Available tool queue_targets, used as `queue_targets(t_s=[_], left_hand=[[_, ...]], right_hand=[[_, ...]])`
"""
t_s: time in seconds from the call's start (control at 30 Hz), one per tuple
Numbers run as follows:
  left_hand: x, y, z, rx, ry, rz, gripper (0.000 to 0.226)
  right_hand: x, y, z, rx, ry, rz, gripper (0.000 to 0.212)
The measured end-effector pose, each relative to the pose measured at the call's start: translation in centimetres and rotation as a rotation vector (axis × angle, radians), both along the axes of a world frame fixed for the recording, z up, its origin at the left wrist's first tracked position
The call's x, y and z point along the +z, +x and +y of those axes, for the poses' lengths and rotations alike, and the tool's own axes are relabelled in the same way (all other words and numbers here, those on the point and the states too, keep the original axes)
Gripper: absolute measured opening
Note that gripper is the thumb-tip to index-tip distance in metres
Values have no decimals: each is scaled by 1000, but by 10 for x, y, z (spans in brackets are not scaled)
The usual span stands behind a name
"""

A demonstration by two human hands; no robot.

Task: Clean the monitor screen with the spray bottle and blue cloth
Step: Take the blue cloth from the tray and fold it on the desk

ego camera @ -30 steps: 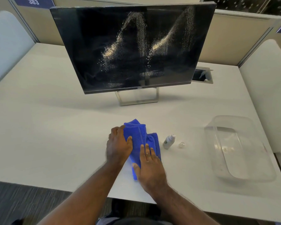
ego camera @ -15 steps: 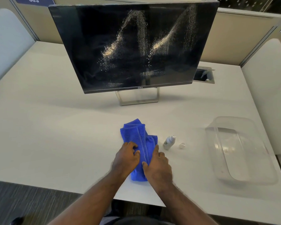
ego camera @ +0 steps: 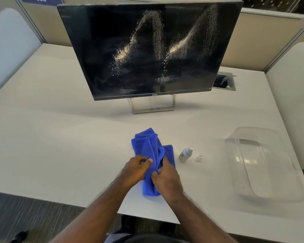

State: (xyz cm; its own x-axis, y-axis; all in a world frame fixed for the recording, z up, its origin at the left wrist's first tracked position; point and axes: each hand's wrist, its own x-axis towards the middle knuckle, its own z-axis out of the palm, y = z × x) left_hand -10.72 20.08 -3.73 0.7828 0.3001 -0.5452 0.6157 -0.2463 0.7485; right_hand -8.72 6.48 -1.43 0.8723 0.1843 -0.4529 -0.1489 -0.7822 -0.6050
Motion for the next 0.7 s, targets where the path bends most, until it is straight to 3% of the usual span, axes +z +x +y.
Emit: queue_targets(t_s=[0.2, 0.37, 0.5, 0.6, 0.7], left_hand=[[7, 0, 0, -30, -40, 16, 11], [11, -2, 0, -63, -30, 25, 9], [15, -3, 1, -70, -38, 26, 10], [19, -6, 2, -54, -69, 31, 9], [25, -9, 4, -27, -114, 42, 15]], right_hand=[[-3, 4, -2, 80, -262, -26, 66], [-5, 9, 0, 71, -252, -47, 58], [-4, 15, 2, -3, -168, 51, 62], [-4, 20, 0, 17, -69, 125, 33], [2, 19, 3, 43, -8, 77, 21]])
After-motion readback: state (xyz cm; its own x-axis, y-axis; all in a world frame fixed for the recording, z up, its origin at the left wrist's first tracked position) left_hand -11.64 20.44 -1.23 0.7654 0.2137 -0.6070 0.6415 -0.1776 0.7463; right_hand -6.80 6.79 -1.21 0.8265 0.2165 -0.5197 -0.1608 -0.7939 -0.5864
